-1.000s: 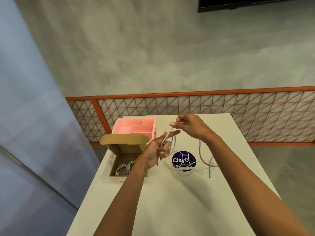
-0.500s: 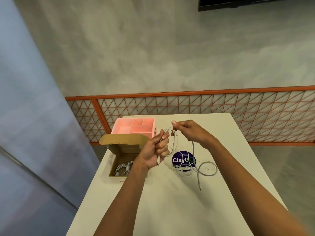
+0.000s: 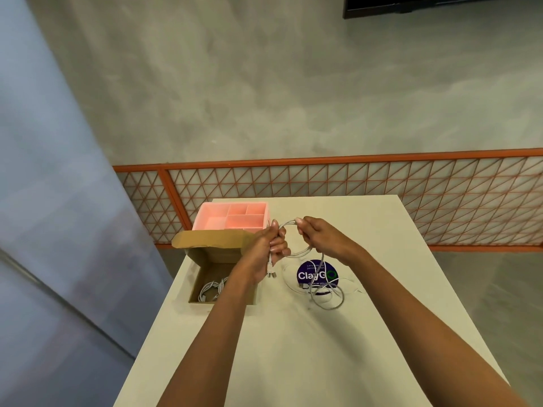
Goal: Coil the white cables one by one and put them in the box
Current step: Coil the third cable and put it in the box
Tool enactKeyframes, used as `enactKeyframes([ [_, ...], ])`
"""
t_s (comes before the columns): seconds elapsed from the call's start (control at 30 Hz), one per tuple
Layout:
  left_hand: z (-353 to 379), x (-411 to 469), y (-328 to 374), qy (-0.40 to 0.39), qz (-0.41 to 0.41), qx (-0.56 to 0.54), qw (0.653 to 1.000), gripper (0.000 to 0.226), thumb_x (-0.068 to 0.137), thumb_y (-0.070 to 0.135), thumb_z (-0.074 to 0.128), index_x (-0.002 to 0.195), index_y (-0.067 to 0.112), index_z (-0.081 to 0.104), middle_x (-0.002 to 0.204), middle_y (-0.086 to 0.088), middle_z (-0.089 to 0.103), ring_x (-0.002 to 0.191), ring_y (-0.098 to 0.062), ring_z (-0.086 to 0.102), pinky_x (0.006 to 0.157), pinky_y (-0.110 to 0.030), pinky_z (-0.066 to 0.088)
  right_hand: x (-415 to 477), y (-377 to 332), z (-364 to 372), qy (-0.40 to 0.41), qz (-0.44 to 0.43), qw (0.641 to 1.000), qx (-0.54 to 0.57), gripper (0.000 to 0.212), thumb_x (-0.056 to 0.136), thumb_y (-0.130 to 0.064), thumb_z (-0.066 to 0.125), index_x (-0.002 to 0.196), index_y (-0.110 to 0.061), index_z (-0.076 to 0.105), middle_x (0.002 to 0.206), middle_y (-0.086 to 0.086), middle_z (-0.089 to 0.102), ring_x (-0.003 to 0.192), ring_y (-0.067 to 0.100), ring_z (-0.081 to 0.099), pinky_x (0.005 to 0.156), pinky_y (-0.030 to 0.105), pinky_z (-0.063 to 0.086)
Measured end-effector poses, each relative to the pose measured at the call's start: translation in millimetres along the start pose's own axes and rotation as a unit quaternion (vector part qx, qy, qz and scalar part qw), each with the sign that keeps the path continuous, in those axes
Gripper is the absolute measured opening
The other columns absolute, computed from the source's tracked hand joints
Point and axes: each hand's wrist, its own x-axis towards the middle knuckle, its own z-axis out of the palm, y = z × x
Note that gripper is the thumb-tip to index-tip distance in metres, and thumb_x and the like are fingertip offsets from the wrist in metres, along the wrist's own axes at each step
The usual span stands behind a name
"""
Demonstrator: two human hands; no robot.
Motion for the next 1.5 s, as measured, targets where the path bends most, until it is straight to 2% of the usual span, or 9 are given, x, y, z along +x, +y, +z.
enactKeyframes([
  [0.1, 6.4, -1.7, -1.1, 0.019, 0.029, 0.008, 0.999, 0.036, 0.103, 0.027, 0.035, 0.075, 0.008, 0.048, 0.045, 0.009, 0.025, 0.040, -0.004, 0.023, 0.041, -0.016, 0.028, 4.9, 1.8, 9.8, 0.052, 0.001, 0.999, 0.003, 0.038, 0.101, -0.038, 0.035, 0.069, -0.018, 0.042, 0.060, -0.004, 0.040, 0.056, 0.009, 0.036, 0.056, 0.022, 0.031],
  [0.33, 2.0, -3.7, -2.8, -0.022, 0.023, 0.015, 0.999, 0.036, 0.103, 0.028, 0.033, 0.075, 0.011, 0.046, 0.047, 0.009, 0.026, 0.039, -0.003, 0.021, 0.039, -0.016, 0.024, 0.2, 5.0, 0.8, 0.035, -0.011, 0.998, 0.059, 0.040, 0.099, -0.040, 0.041, 0.073, -0.011, 0.052, 0.051, -0.002, 0.053, 0.044, 0.002, 0.039, 0.050, 0.013, 0.033],
  [0.47, -2.7, -6.6, -3.4, -0.065, 0.001, 0.044, 0.997, 0.036, 0.103, 0.031, 0.031, 0.075, 0.013, 0.045, 0.048, 0.008, 0.025, 0.038, -0.003, 0.020, 0.038, -0.015, 0.022, 3.2, 10.3, -1.2, 0.093, -0.068, 0.993, -0.002, 0.033, 0.098, -0.031, 0.047, 0.080, -0.009, 0.064, 0.076, 0.000, 0.070, 0.062, -0.004, 0.054, 0.064, 0.008, 0.038],
  [0.6, -3.2, -9.8, -7.2, -0.108, -0.014, 0.012, 0.994, 0.037, 0.103, 0.031, 0.029, 0.075, 0.012, 0.044, 0.049, 0.009, 0.025, 0.038, -0.001, 0.021, 0.038, -0.014, 0.023, 5.4, 5.0, -3.9, 0.121, -0.100, 0.988, 0.004, 0.030, 0.097, -0.027, 0.049, 0.078, -0.010, 0.066, 0.073, -0.006, 0.066, 0.067, -0.004, 0.057, 0.070, 0.006, 0.039],
  [0.9, -4.9, -9.7, -11.1, -0.134, -0.021, -0.129, 0.982, 0.030, 0.096, 0.030, 0.037, 0.074, 0.014, 0.050, 0.049, 0.010, 0.030, 0.041, -0.002, 0.016, 0.039, -0.015, 0.020, 3.2, 12.7, -8.1, 0.145, -0.060, 0.987, 0.023, 0.031, 0.095, -0.035, 0.053, 0.075, -0.013, 0.064, 0.057, -0.004, 0.049, 0.049, 0.002, 0.039, 0.050, 0.012, 0.031],
  [1.07, -2.7, -6.7, -4.5, -0.105, 0.017, -0.166, 0.980, 0.022, 0.095, 0.027, 0.038, 0.084, 0.010, 0.048, 0.045, 0.011, 0.031, 0.041, -0.004, 0.011, 0.038, -0.014, 0.021, -0.1, 27.4, 0.3, 0.126, -0.023, 0.992, 0.009, 0.029, 0.101, -0.027, 0.041, 0.085, -0.014, 0.062, 0.062, -0.006, 0.044, 0.051, 0.003, 0.038, 0.052, 0.015, 0.030],
  [1.27, -0.6, -6.2, 7.1, -0.064, 0.085, -0.103, 0.989, 0.048, 0.092, 0.028, 0.043, 0.132, 0.003, 0.047, 0.051, 0.007, 0.044, 0.040, -0.001, 0.036, 0.043, -0.012, 0.036, -10.6, 47.3, 16.7, -0.004, 0.102, 0.993, -0.052, 0.025, 0.100, -0.010, 0.032, 0.095, -0.008, 0.056, 0.065, 0.002, 0.051, 0.049, 0.013, 0.044, 0.042, 0.021, 0.041],
  [1.4, -1.7, -3.0, 7.0, -0.041, 0.099, -0.037, 0.994, 0.060, 0.086, 0.027, 0.049, 0.140, 0.004, 0.039, 0.062, 0.004, 0.064, 0.058, -0.006, 0.063, 0.069, -0.021, 0.056, -16.9, 44.1, 29.3, -0.098, 0.124, 0.983, -0.092, 0.030, 0.102, -0.018, 0.032, 0.089, -0.011, 0.059, 0.061, 0.003, 0.052, 0.047, 0.014, 0.042, 0.040, 0.018, 0.036],
  [1.5, -5.5, 1.1, 3.0, -0.027, 0.096, 0.008, 0.995, 0.050, 0.096, 0.026, 0.041, 0.142, 0.008, 0.035, 0.075, -0.001, 0.073, 0.077, -0.015, 0.072, 0.089, -0.031, 0.053, -18.5, 37.3, 31.2, -0.146, 0.124, 0.976, -0.107, 0.037, 0.103, -0.027, 0.032, 0.085, -0.014, 0.061, 0.058, 0.003, 0.050, 0.047, 0.014, 0.039, 0.045, 0.020, 0.034],
])
